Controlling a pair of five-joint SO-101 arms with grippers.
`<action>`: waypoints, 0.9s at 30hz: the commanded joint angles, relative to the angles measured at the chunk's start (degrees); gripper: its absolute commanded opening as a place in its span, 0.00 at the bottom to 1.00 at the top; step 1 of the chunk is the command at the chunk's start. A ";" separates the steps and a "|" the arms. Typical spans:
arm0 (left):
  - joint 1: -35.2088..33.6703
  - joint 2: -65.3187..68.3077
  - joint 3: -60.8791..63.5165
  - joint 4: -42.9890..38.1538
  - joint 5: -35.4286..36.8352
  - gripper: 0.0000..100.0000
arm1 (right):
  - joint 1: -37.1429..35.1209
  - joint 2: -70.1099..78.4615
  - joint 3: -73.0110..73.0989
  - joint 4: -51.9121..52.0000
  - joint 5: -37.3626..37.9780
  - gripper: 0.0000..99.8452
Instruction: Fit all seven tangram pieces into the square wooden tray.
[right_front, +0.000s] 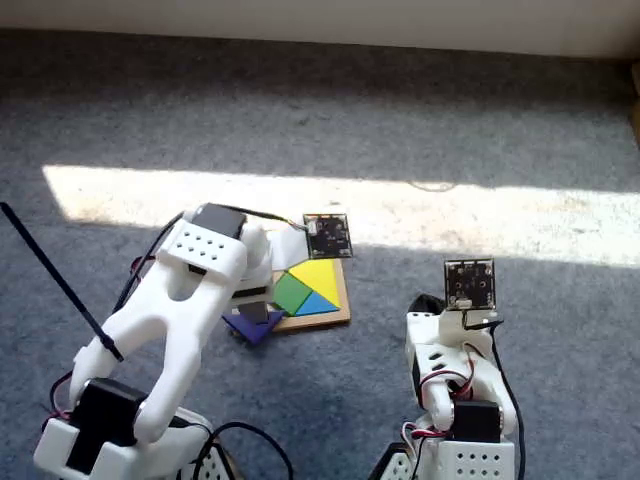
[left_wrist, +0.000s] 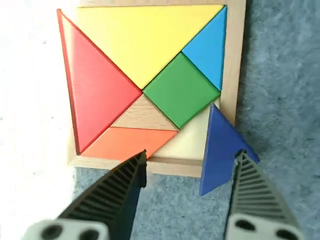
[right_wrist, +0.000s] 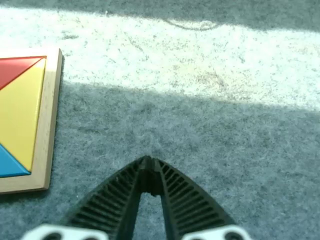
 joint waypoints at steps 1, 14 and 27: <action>-2.15 0.04 -3.12 -0.26 1.58 0.25 | 0.75 -0.57 8.66 -1.19 0.53 0.01; -11.38 -11.82 2.33 13.19 15.38 0.18 | 0.75 -0.57 8.66 -1.19 0.53 0.01; -11.91 -32.13 35.82 -10.29 37.89 0.18 | 0.75 -0.57 8.66 -1.19 0.53 0.01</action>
